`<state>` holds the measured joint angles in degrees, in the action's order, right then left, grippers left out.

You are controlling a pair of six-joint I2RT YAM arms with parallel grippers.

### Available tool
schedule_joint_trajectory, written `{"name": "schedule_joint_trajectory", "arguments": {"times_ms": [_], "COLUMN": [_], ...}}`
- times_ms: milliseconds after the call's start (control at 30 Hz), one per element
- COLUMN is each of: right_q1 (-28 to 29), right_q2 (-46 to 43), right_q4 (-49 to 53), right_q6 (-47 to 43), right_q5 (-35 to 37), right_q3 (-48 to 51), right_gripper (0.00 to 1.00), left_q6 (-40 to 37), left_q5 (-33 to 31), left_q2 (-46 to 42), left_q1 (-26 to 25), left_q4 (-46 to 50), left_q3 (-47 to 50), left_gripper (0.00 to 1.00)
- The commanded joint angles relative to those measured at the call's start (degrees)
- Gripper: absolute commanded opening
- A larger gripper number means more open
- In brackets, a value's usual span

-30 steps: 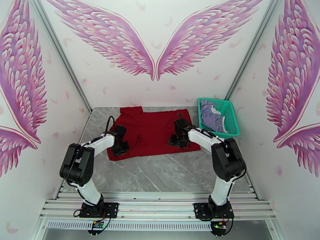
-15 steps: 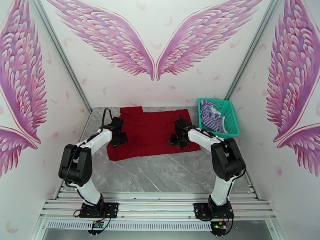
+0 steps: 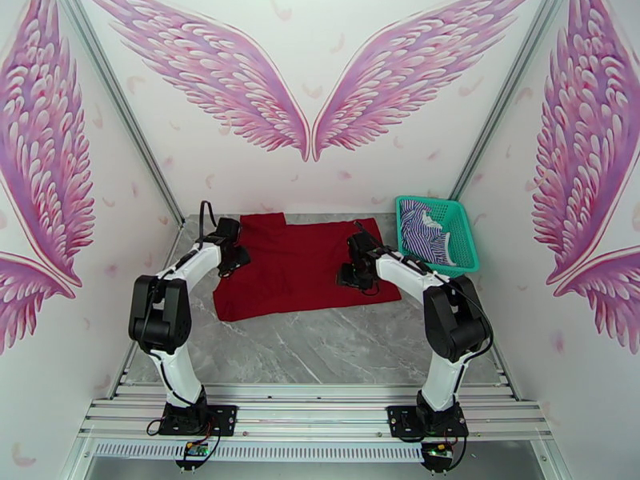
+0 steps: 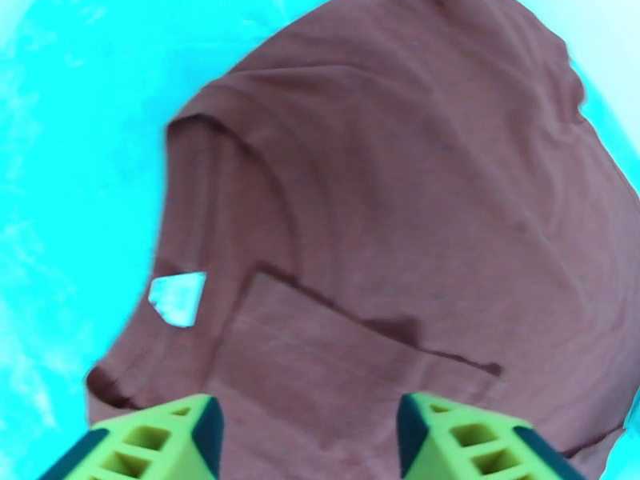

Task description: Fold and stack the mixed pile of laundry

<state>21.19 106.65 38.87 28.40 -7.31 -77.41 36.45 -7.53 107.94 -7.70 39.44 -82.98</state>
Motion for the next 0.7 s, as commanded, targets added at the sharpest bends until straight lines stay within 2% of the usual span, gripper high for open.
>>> {"name": "schedule_joint_trajectory", "arguments": {"times_ms": [0, 67, 133, 233, 367, 533, 667], "right_q1": [-1.26, -2.33, -4.09, -8.21, -14.02, -19.37, -22.77], "right_q2": [-0.81, -1.23, -2.23, -4.88, -10.19, -12.42, -11.92], "right_q4": [2.23, 3.53, 4.86, 6.26, 5.85, 3.09, -2.85], "right_q6": [-1.95, -2.88, -3.42, -2.82, -1.15, 0.85, 3.13], "right_q5": [2.82, 4.92, 7.15, 8.17, 5.95, 2.50, -1.96], "right_q3": [-2.05, -2.22, -1.49, 1.47, 7.83, 13.22, 16.49], "right_gripper": [0.49, 0.50, 0.50, 0.51, 0.54, 0.57, 0.61], "left_q6": [-0.23, -1.54, -2.34, -1.13, 3.37, 4.41, 4.94], "left_q5": [-3.48, -0.90, 4.38, 6.99, 4.51, 4.40, 6.46], "left_q2": [-4.69, -7.80, -8.45, -8.90, -15.32, -23.61, -24.80], "left_q1": [0.17, -0.82, -2.11, -4.67, -4.63, -2.34, 0.59], "left_q4": [4.83, 4.20, 4.20, 4.13, 3.64, 5.55, 3.97], "left_q3": [-1.90, 0.19, 1.75, 6.22, 17.11, 25.80, 31.26], "left_gripper": [0.68, 0.62, 0.58, 0.58, 0.72, 0.87, 0.92]}}
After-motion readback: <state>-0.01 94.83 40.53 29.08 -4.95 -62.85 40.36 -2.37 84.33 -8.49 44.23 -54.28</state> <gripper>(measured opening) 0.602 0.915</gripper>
